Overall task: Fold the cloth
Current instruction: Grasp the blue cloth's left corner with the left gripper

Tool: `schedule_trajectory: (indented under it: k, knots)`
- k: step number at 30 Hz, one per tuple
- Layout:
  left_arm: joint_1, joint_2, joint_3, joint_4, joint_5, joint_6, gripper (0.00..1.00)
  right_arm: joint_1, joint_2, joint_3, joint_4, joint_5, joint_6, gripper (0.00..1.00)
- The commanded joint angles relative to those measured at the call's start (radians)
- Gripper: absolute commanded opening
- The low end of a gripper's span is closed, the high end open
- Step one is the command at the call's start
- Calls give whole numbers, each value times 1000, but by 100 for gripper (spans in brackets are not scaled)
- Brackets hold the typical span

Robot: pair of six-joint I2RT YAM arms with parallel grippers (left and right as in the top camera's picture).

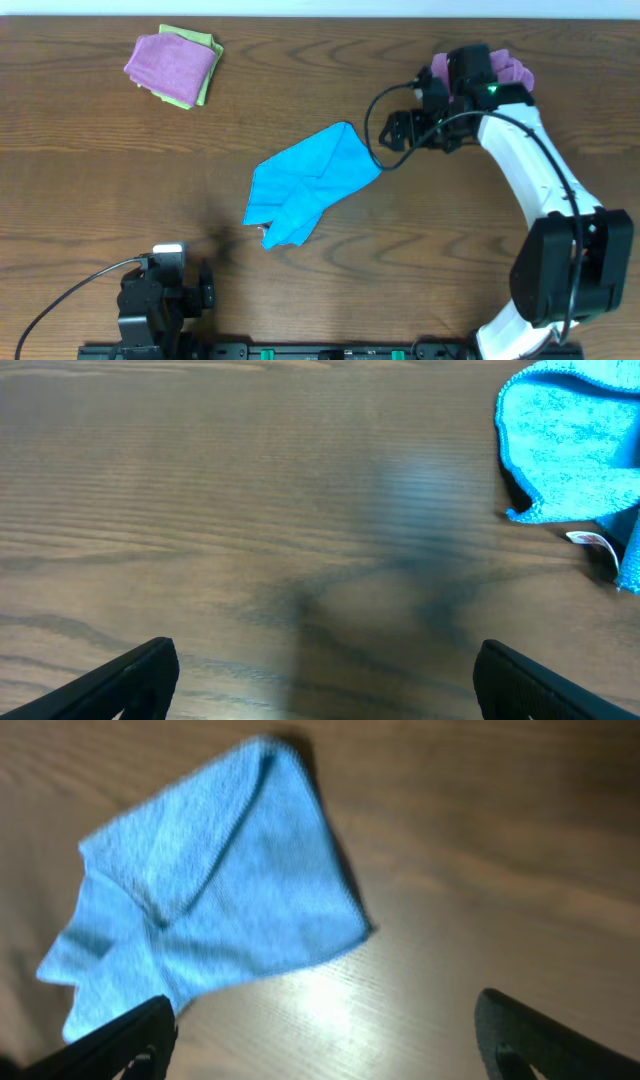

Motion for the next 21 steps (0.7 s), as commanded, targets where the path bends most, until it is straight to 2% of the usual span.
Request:
schedule_trajectory:
  k: [1, 7, 10, 13, 21]
  knots:
    - [-4, -6, -14, -3, -24, 26, 95, 8, -8, -66, 37, -84, 36, 91]
    - [-4, -6, -14, 71, 88, 3, 95, 11, -5, -160, 112, -144, 88, 89]
    - [-4, -4, -12, 171, 216, -64, 95, 11, -5, -196, 151, -143, 99, 89]
    - [-4, 32, 0, 235, 319, -195, 96, 11, -3, -224, 194, -139, 117, 88]
    - [-5, 343, 164, 230, 464, -277, 95, 11, 37, -229, 230, -107, 140, 87]
